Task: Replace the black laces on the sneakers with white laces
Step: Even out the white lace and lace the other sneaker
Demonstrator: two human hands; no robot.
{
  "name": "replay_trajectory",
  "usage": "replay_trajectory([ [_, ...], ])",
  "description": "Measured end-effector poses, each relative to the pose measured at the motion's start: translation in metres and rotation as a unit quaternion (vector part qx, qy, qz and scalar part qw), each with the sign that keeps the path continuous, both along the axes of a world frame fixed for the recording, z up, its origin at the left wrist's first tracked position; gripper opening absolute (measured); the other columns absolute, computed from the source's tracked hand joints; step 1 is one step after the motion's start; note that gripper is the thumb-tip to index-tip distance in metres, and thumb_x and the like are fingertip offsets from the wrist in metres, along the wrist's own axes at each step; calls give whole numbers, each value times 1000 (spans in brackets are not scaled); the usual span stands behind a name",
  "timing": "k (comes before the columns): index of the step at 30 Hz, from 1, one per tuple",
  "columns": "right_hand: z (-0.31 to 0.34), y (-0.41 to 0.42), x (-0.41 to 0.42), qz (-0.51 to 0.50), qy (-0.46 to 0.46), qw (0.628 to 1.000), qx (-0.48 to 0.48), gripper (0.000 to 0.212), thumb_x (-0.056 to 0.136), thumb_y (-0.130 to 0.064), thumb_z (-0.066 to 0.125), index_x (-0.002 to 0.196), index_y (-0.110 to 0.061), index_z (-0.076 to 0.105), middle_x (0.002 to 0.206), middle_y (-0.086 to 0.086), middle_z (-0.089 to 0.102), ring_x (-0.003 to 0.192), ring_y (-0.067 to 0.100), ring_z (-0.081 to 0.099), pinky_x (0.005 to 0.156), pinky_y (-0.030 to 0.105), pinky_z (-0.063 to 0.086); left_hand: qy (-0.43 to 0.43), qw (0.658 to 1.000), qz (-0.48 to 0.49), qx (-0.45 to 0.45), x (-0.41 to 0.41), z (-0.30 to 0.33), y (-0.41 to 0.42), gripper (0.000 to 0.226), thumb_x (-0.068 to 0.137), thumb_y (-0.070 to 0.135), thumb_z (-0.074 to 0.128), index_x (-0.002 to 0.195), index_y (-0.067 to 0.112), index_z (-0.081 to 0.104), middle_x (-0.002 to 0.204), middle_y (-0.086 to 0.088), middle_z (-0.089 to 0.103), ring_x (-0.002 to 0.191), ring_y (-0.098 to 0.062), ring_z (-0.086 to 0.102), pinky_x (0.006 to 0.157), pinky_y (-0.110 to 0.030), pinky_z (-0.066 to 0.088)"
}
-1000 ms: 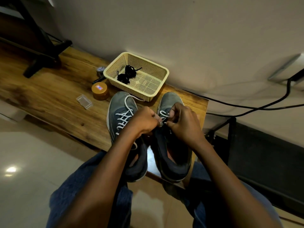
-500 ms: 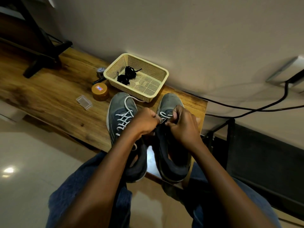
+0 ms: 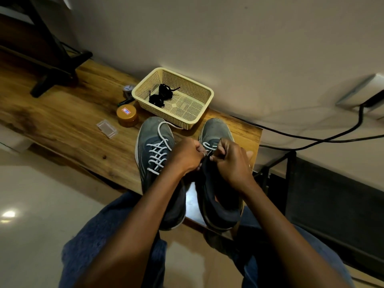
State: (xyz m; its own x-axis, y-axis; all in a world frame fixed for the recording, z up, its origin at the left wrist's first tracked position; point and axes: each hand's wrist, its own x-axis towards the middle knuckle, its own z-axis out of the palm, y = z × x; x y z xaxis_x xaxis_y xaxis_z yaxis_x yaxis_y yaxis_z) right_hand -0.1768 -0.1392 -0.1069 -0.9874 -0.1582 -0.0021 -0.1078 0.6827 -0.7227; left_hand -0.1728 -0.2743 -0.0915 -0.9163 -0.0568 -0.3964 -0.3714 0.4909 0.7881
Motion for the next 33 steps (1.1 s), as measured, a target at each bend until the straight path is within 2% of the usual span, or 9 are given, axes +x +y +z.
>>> replay_trajectory([
  [4, 4, 1, 0, 53, 94, 990, 91, 53, 69, 12, 55, 61, -29, 24, 62, -10, 35, 65, 16, 38, 66, 35, 26, 21, 998, -48, -42, -1, 4, -3, 15, 94, 12, 57, 82, 19, 60, 74, 4, 61, 58, -7, 56, 48, -12, 38],
  [7, 12, -2, 2, 90, 136, 970, 178, 36, 75, 2, 48, 65, -27, 28, 64, -11, 29, 68, 19, 38, 71, 33, 18, 29, 996, -69, -38, -1, 6, -3, 15, 95, 10, 55, 83, 18, 58, 80, 2, 62, 57, -6, 57, 46, -8, 38],
  [9, 14, -2, 4, 111, 214, 944, 227, 13, 75, -11, 38, 71, -24, 38, 64, -9, 33, 61, 20, 39, 64, 30, 7, 35, 995, -84, -42, 0, 8, -3, 14, 95, 9, 53, 88, 17, 61, 84, 0, 64, 64, -12, 62, 55, -16, 43],
  [13, 3, 0, 2, 132, 269, 923, 243, 12, 73, -23, 55, 82, -15, 58, 64, -1, 48, 59, 22, 48, 65, 28, 4, 45, 991, -111, -54, 1, 11, -5, 20, 95, 10, 53, 108, 20, 65, 89, 6, 63, 76, -14, 64, 59, -17, 40],
  [16, 6, 3, 2, 114, 236, 945, 194, 7, 76, -12, 55, 82, -15, 53, 65, -4, 41, 58, 24, 48, 68, 31, 15, 41, 992, -108, -56, 0, 10, -4, 10, 96, 12, 54, 96, 17, 63, 91, 1, 67, 74, -14, 64, 55, -14, 41],
  [20, 6, 12, -4, 102, 52, 987, 111, 32, 80, -6, 67, 101, -24, 51, 89, -3, 64, 87, 21, 62, 87, 47, 40, 20, 996, -79, -26, 0, 7, -4, 17, 95, 13, 57, 79, 19, 57, 80, 1, 65, 56, -4, 60, 48, -14, 43],
  [22, 8, 16, -6, 84, 9, 993, 83, 36, 79, -9, 71, 92, -36, 51, 89, -8, 62, 91, 17, 61, 88, 51, 46, 9, 998, -60, 3, 0, 7, -4, 14, 94, 13, 59, 81, 18, 60, 76, 4, 64, 49, 0, 61, 48, -14, 45],
  [29, 8, 18, -6, 30, -5, 999, 23, 32, 77, -6, 69, 79, -32, 51, 83, -4, 59, 82, 16, 59, 76, 49, 52, 11, 999, -15, 32, -2, 7, -1, 4, 87, 11, 68, 88, 8, 71, 81, -8, 72, 71, -22, 69, 72, -34, 56],
  [33, 11, 12, -3, 17, 8, 1000, 14, 37, 76, 2, 67, 77, -29, 47, 82, -2, 57, 77, 13, 57, 73, 46, 52, 8, 1000, -8, 28, -1, 7, 0, 4, 86, 11, 69, 87, 8, 71, 77, -5, 70, 57, -7, 63, 58, -18, 50],
])
